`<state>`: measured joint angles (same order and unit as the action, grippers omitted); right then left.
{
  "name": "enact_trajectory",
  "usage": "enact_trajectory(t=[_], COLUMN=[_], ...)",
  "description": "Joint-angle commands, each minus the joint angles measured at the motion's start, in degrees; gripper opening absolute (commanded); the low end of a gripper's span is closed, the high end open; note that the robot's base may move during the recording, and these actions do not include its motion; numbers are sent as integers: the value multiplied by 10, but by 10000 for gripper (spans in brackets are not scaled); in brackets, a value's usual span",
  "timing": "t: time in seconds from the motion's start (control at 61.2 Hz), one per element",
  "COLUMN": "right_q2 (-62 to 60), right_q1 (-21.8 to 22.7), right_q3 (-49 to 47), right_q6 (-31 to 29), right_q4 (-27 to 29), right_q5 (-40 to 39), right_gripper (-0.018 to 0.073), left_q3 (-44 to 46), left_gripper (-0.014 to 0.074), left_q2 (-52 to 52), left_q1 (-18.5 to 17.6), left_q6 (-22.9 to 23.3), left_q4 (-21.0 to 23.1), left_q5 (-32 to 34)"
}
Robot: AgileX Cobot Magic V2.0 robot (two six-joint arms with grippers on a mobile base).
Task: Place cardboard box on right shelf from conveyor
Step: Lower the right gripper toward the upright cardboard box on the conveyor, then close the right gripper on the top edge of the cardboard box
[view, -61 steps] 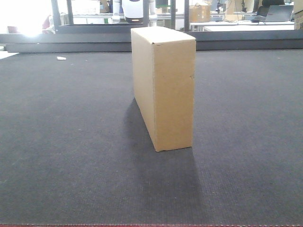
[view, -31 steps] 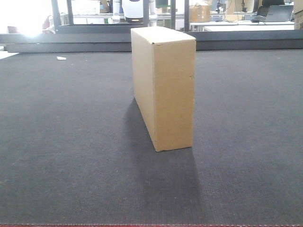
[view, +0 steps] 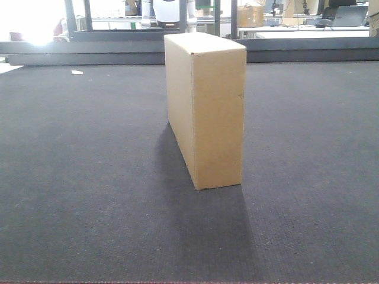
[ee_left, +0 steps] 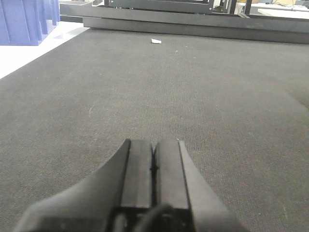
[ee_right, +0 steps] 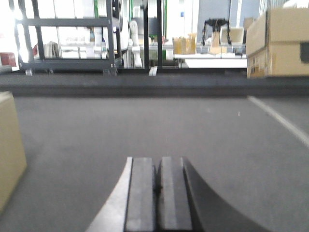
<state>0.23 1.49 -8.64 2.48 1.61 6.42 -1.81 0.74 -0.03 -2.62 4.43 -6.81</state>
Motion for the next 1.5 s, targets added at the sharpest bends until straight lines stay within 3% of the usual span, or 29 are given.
enact_trajectory(t=[0.0,0.114,0.294,0.36,0.605,0.735,0.981,1.111,1.258,1.487], right_q2=[42,113,235,284,483,592,808,903,987,1048], right_q1=[2,2,-20,-43,-159,-234,-344,-378,-401,-403], right_q3=[-79,-141,-233,-265,-425,-539,-778,-890,-986,-1037], right_q6=[-6,-6,-6,-6,-6,-3,91,176,228,262], right_q4=[-1,-1,-1,-1,-1,-1,-32,-90,-156,-178], right_q5=[1,14,28,42,106,181,350,448,530,554], right_gripper=[58,142,554,647,622,622,622,622,622,622], left_q3=[-5,-5,-5,-5,-5,-5,-5,-5,-5,-5], left_gripper=[-116,-116,-116,-116,-116,-116,-116,-116,-116,-116], left_q2=[8,8,8,8,8,8,8,8,8,8], left_q1=[-3,-3,-3,-3,-3,-3,-3,-3,-3,-3], left_q6=[0,0,0,0,0,0,0,0,0,0], left_q4=[3,3,3,3,3,3,3,3,3,3], left_q5=[49,49,49,49,49,49,49,49,49,49])
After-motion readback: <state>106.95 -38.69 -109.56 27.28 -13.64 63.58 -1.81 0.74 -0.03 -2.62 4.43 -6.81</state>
